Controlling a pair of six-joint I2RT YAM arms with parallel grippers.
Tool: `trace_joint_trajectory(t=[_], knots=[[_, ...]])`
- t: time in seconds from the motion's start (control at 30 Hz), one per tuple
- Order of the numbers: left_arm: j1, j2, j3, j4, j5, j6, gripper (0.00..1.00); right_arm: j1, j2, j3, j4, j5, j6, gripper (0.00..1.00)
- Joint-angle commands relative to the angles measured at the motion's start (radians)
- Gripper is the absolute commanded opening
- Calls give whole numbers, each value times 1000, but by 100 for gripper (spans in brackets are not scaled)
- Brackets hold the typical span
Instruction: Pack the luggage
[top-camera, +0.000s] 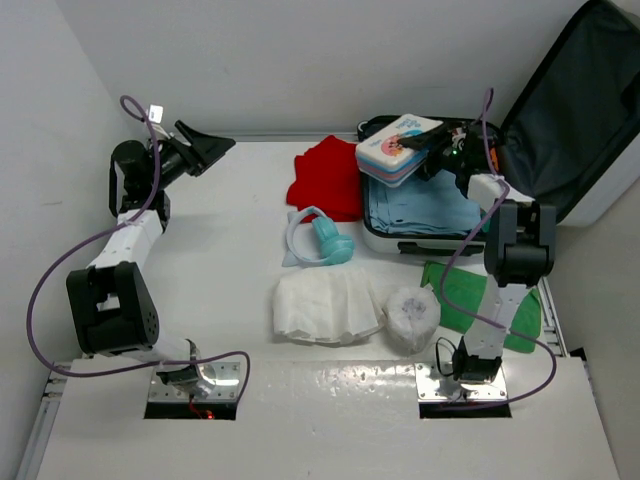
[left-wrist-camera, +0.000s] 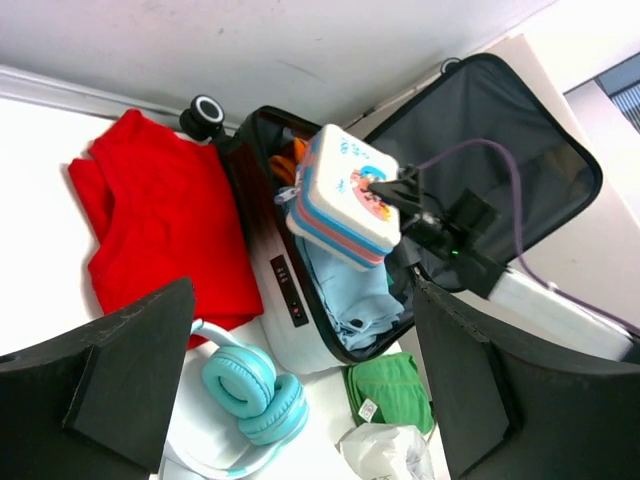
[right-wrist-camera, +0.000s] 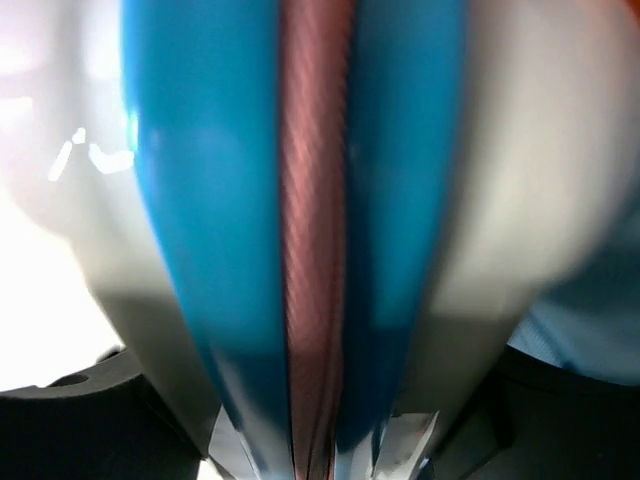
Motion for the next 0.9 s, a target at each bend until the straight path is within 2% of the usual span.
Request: trace_joint_trajectory(t=[0.0, 0.1, 0.3, 0.7, 0.73, 0.77, 0.8, 0.83, 0.87], knots=[[10, -33, -14, 12, -24, 22, 90, 17, -181, -18, 37, 287, -1, 0], [10, -33, -40, 36, -49, 22, 90, 23, -195, -15, -8, 352, 2, 0], [1, 2, -40, 59, -78, -4, 90, 45, -94, 53, -26, 496, 1, 0], [-8, 39, 1, 35, -117, -11, 90, 94, 93, 246, -117, 595, 114, 1], [-8, 39, 1, 35, -117, -11, 90, 92, 102, 257, -129, 599, 113, 7], [-8, 39, 1, 35, -126, -11, 90, 92, 110, 275, -144, 604, 119, 18], [-8, 39, 1, 23, -126, -11, 90, 94, 108, 281, -161, 599, 145, 34], [-8, 39, 10, 23, -126, -11, 90, 91, 99, 266, -201, 590, 149, 59], [-8, 39, 10, 10, -126, -1, 90, 92, 81, 234, -206, 572, 154, 66]])
